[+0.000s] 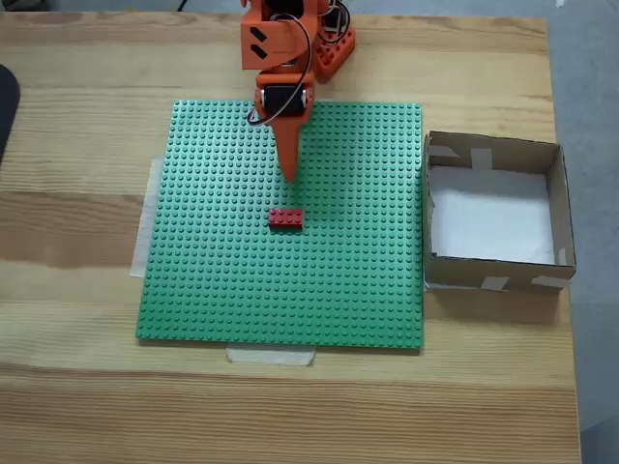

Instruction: Pick the red lego block and put it in the box.

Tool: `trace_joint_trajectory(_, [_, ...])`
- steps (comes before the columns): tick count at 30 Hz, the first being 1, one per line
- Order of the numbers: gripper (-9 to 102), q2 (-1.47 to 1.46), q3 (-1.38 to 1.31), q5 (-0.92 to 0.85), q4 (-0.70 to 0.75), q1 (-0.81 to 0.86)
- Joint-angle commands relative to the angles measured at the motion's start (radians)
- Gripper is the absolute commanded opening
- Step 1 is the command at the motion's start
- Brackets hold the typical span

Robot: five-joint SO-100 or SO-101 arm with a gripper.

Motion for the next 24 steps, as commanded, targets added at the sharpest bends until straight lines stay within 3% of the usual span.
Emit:
trace_joint_trajectory(1, [-1,0.008,0.015,0.012,-0.008,0.011])
trace_joint_trajectory(12, [-1,-0.034,-0.064,0.021,0.000,0.021])
trace_joint_trajectory(24, [-1,-0.368,-0.425,0.018,0.084,0.028])
